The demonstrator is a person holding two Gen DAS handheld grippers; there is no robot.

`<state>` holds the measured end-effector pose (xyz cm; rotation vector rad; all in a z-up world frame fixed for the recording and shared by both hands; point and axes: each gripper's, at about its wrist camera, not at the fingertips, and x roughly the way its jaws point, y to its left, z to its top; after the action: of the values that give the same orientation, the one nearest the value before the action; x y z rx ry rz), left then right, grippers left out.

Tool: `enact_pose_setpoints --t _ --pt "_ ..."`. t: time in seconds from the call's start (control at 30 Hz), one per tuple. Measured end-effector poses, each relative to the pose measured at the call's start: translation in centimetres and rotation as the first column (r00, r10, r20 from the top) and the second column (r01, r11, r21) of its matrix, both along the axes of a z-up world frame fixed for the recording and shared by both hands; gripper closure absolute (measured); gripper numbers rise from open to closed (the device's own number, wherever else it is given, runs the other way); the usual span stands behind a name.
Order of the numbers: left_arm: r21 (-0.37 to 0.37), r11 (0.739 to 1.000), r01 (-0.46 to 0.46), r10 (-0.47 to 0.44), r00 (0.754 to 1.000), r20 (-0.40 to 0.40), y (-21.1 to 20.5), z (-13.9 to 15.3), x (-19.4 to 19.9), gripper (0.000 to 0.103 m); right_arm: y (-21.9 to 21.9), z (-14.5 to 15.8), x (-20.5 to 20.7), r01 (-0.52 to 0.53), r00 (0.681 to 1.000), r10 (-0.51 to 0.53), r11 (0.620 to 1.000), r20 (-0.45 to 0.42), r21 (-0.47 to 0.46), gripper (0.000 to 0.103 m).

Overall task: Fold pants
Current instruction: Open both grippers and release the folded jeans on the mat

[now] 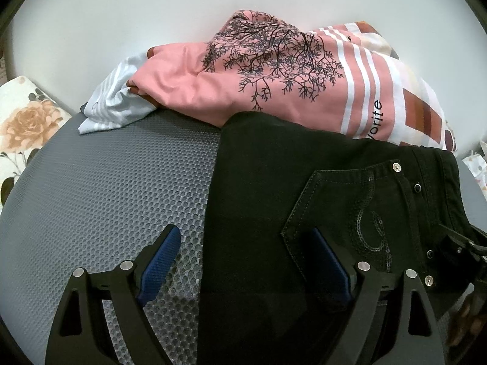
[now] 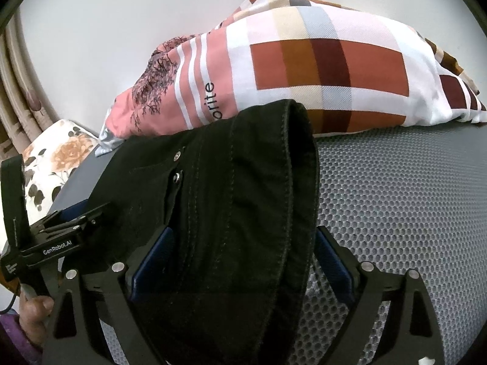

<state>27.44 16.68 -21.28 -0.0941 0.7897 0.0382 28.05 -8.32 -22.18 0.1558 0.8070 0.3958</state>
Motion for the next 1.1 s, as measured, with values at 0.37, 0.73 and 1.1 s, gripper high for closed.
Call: enact_pose_setpoints --t 0.37,0.73,1.1 --pt "0.012 1.000 -0.003 0.003 1.000 0.004 0.0 0.0 -0.1 0.016 -0.1 0.0 -0.1 -0.003 1.000 0.003 1.000 -0.004 -0.002 0.011" --pt "0.035 0.999 -0.017 0.016 1.000 0.021 -0.3 0.2 -0.4 0.016 0.2 -0.2 0.4 0.003 1.000 -0.004 1.000 -0.018 -0.024 0.007" --pt "0.025 1.000 0.010 -0.011 0.999 0.040 -0.4 0.3 -0.7 0.016 0.3 -0.4 0.9 0.020 0.999 -0.022 0.999 -0.034 -0.046 0.003"
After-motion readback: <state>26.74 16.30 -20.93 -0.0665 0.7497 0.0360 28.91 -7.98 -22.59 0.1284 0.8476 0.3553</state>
